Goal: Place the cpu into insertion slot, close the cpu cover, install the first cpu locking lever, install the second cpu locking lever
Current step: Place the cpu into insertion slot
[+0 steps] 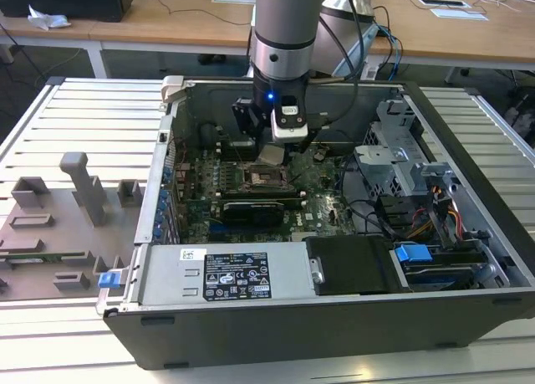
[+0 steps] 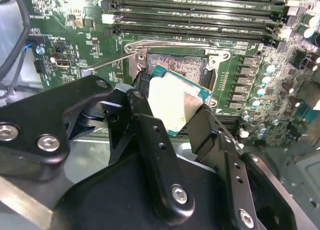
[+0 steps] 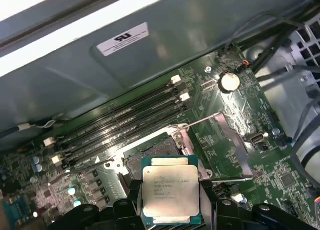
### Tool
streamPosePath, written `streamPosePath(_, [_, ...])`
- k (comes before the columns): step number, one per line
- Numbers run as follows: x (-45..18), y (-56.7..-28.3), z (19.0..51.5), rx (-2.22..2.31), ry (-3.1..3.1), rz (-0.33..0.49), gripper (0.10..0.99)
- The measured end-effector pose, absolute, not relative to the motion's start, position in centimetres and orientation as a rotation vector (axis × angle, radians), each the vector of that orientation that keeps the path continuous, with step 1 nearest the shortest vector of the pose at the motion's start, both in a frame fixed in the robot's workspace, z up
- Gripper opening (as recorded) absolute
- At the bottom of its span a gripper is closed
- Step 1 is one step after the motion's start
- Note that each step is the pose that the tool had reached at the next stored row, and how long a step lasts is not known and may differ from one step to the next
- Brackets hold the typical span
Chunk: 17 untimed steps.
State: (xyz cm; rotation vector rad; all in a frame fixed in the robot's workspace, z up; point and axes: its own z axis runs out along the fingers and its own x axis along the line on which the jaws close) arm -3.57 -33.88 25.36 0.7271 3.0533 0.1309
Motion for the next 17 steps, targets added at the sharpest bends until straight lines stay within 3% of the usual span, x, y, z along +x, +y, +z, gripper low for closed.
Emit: streamPosePath(17, [-3.57,-33.88,25.30,1.043,2.951,0.130,0.541])
